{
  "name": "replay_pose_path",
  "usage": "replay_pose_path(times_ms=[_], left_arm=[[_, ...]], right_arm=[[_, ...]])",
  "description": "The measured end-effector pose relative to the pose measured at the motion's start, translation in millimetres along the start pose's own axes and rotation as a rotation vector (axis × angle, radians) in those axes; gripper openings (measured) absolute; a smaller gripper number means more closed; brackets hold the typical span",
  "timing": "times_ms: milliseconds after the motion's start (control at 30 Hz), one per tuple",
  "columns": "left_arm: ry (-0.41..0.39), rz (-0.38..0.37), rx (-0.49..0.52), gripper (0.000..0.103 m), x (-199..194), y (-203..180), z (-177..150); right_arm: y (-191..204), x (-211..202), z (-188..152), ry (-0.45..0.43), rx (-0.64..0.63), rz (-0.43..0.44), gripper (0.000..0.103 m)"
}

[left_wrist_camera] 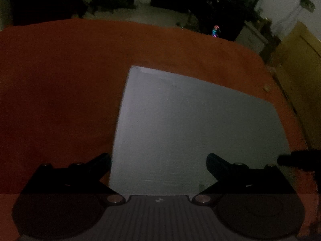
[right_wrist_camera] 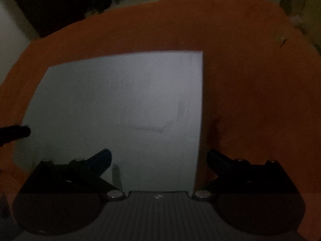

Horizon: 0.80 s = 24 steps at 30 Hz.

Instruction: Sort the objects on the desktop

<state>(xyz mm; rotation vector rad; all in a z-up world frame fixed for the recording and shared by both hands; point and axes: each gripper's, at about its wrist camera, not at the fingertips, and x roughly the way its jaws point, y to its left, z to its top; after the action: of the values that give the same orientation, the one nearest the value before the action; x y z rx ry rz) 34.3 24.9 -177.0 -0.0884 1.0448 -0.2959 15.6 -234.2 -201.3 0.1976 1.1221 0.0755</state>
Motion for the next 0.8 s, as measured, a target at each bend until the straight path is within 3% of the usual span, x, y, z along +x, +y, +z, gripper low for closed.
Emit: replay_pose_path(times_ms=[67,133,200,300,400,533,633,700,800], left_arm=[[0.024,0.018,-0.001,0.103,-13.1,-8.0,14.5],[0.061,0.111,0.021,0.103,-27.4,-21.7,28.8],[0.104,0.158,0.050,0.103,-38.6,-34.3,38.4],[0.120,0.174,0.083,0.103,-60.8,-46.0,51.1],[0.106,0.188,0.131,0.103,-88.3,-61.5,56.2],[0.076,0.117,0.092,0.103,-120.9,-73.5,54.1],[0.052,0.025,0.044,0.103,-138.7,-75.8,49.6],[0.028,-0.033,0.088,0.103,-150.7,-77.6,50.2],[-0.131,0.043,0.155,0.103,-173.5,-75.7,58.0]], right_arm=[[0.5,-15.5,10.3,-0.008,0.036,0.008,0.103],[0.7,-31.4,19.9,-0.001,0.072,0.020,0.103],[2.5,-45.3,27.7,0.032,0.100,0.040,0.103],[3.3,-66.8,33.7,0.086,0.137,0.074,0.103],[13.8,-91.2,34.6,0.093,0.083,0.064,0.103],[41.0,-120.5,33.4,0.024,-0.019,0.033,0.103],[55.0,-145.5,37.0,-0.060,-0.020,0.078,0.103],[66.8,-161.5,41.5,-0.135,-0.052,0.093,0.103],[86.5,-190.6,43.7,-0.310,-0.172,0.054,0.103]])
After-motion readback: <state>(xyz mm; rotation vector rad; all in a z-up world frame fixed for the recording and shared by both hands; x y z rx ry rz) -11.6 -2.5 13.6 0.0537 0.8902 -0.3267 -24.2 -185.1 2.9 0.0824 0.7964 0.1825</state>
